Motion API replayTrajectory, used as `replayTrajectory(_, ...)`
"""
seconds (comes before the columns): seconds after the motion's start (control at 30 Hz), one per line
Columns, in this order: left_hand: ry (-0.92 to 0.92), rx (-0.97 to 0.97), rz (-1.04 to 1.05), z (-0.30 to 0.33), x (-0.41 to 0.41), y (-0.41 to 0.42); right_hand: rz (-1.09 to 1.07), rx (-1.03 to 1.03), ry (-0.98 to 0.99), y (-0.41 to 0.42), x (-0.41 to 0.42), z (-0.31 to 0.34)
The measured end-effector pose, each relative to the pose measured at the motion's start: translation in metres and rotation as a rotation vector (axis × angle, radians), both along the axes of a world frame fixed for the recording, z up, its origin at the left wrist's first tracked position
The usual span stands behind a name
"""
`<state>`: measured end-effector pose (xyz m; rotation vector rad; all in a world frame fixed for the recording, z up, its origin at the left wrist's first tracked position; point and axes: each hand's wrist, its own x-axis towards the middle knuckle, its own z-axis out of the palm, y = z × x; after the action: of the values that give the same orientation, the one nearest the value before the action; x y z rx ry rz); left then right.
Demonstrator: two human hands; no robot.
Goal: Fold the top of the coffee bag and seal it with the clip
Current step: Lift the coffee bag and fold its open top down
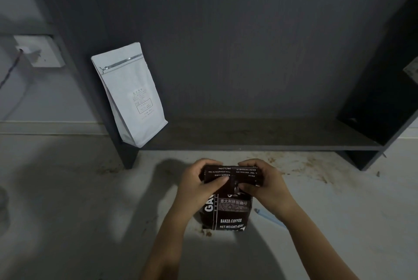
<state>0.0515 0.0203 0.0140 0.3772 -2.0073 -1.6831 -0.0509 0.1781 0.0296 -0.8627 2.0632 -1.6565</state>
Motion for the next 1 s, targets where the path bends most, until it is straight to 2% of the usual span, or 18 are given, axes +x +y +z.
replayTrajectory(0.23,0.03,-0.076,0.094,-0.006,-0.005,0.005,-0.107,-0.167,-0.091,-0.008,0.013,-0.009)
replayTrajectory(0.37,0.047,-0.069,0.152,-0.011,-0.008,0.01,-0.21,-0.188,-0.084,-0.022,0.018,-0.012)
replayTrajectory(0.8,0.129,-0.04,0.119,-0.016,-0.012,0.013,-0.23,-0.239,-0.115,-0.023,0.015,-0.013)
replayTrajectory(1.0,0.161,-0.073,0.226,-0.014,-0.015,0.016,-0.189,-0.29,-0.139,-0.026,0.015,-0.011)
